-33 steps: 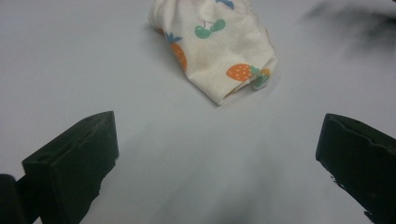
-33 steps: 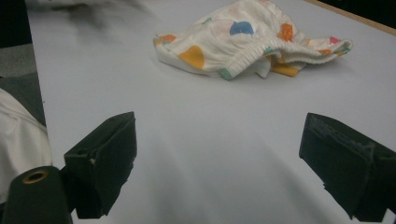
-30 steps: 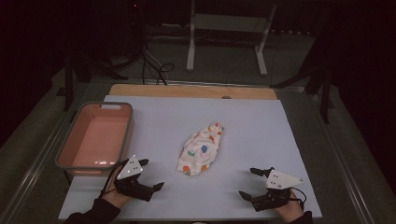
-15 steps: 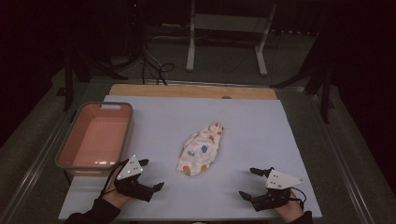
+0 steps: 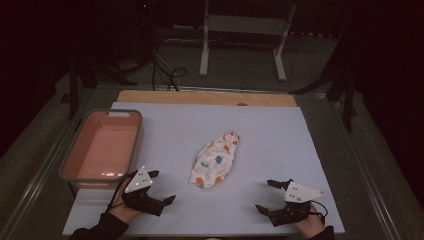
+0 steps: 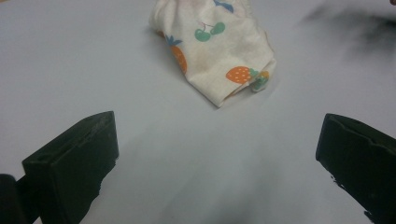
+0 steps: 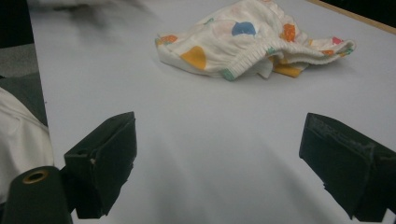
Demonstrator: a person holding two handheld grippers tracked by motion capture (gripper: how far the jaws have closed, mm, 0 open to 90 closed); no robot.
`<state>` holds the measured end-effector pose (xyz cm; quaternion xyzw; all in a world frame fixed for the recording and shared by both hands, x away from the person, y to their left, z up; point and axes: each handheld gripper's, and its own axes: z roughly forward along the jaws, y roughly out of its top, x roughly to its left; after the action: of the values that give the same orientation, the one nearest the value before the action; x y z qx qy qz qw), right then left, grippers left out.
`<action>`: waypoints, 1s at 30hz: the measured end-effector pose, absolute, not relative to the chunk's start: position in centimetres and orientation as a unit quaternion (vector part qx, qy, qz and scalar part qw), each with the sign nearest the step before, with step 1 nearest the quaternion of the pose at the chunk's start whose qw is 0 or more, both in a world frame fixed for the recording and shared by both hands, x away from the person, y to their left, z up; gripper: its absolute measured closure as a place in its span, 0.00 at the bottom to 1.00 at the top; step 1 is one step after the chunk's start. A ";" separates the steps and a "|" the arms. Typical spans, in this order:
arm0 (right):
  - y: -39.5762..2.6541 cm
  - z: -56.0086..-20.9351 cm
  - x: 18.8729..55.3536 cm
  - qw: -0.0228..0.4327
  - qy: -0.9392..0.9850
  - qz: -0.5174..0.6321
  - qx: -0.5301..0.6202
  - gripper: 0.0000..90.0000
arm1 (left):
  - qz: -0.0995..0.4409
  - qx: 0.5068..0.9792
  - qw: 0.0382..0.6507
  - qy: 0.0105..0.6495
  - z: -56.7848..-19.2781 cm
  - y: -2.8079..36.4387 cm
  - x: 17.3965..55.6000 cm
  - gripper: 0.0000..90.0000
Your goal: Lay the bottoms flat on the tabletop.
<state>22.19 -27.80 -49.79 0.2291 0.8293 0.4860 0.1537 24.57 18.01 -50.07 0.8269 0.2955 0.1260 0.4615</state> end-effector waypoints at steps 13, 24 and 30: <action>-27.1 -48.8 22.0 0.152 0.826 0.493 0.228 0.12 | 0.125 0.826 0.479 0.271 -48.4 17.2 24.1 0.01; -22.6 -45.1 22.7 0.158 0.826 0.498 0.214 0.12 | 0.163 0.805 0.494 0.283 -45.0 16.0 24.9 0.01; -19.9 -44.1 24.0 0.150 0.820 0.506 0.219 0.12 | 0.187 0.793 0.499 0.295 -44.7 15.5 25.7 0.01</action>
<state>24.05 -19.89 -44.12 0.2191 0.8204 0.5065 0.1497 25.70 15.48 -44.71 0.7929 0.2954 0.1869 0.4991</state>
